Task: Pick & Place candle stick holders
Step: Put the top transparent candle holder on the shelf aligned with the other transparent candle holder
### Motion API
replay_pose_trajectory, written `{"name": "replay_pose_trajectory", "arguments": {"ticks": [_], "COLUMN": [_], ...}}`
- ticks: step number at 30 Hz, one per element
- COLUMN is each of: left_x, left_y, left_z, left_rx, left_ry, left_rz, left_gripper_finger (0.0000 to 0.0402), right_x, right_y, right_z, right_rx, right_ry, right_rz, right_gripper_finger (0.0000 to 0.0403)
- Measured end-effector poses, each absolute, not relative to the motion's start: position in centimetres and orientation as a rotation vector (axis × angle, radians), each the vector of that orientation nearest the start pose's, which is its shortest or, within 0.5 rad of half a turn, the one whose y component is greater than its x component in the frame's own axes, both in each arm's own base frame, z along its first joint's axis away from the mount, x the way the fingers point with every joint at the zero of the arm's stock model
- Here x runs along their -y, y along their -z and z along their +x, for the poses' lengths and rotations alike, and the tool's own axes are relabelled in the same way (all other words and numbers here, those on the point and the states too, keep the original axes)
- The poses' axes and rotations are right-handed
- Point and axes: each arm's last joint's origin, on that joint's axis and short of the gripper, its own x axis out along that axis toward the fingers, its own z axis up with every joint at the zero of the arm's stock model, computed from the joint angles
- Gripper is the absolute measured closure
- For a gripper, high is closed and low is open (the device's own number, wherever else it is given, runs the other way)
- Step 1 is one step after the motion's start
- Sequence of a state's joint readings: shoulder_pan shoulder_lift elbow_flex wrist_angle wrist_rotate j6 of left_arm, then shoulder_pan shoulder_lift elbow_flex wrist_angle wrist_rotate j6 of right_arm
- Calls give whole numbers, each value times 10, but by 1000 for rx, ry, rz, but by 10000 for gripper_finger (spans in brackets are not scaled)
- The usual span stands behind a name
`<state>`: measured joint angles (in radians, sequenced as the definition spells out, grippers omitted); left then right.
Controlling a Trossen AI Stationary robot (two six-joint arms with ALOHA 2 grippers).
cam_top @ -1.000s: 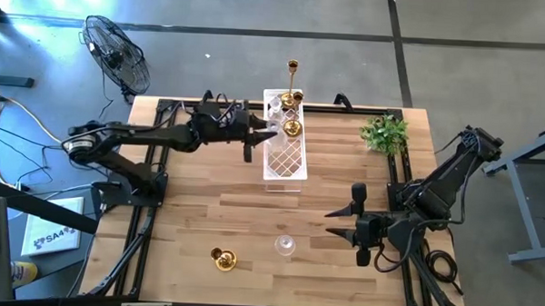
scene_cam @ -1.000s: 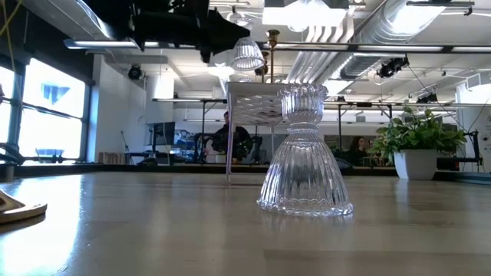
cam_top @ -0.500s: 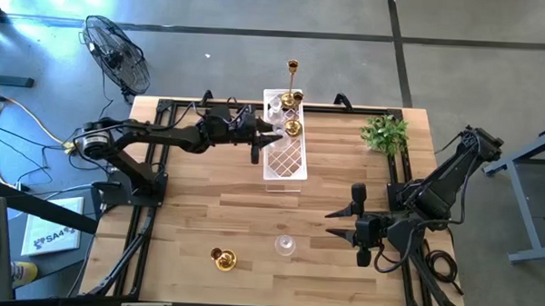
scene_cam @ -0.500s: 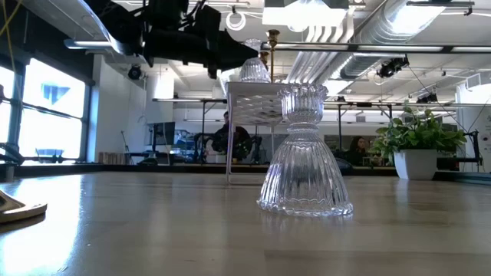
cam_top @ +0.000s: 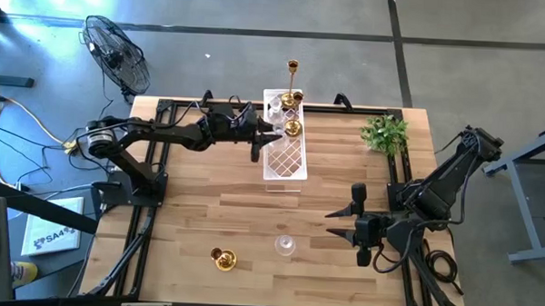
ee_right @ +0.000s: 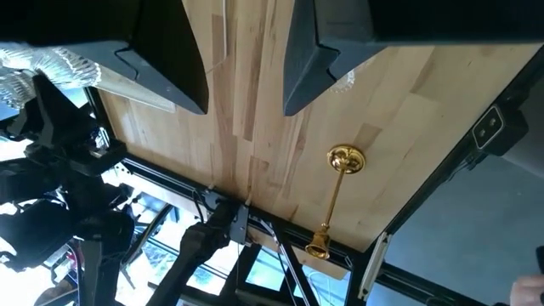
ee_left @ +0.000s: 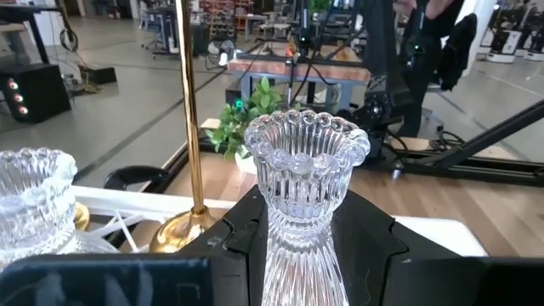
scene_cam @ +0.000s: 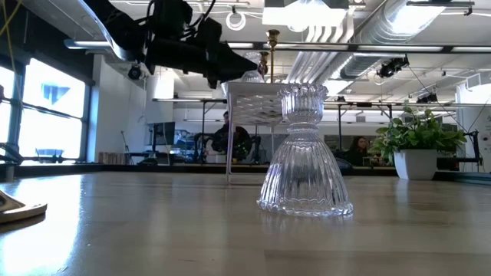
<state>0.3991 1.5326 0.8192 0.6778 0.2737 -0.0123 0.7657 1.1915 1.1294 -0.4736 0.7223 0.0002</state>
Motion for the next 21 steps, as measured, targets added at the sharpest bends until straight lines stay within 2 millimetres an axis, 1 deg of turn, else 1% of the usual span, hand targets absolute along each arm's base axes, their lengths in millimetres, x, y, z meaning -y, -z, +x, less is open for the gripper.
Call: {"name": "replay_pose_trajectory", "arguments": {"ticks": [14,21], "left_x": [-122,-127], "left_y": [-244,-239], "left_z": [307,306], "left_rx": [-83,-109], "left_ry": [-159,-183], "left_rz": [-25,-23], "left_gripper_finger": [303,303], "right_x": [-158,-158], "right_y": [-348,-348], "right_z": [192,192], "right_rx": [-394,-394], "right_ry": [-42,-43], "right_rz": [-362,-361], "right_gripper_finger": [254,254]}}
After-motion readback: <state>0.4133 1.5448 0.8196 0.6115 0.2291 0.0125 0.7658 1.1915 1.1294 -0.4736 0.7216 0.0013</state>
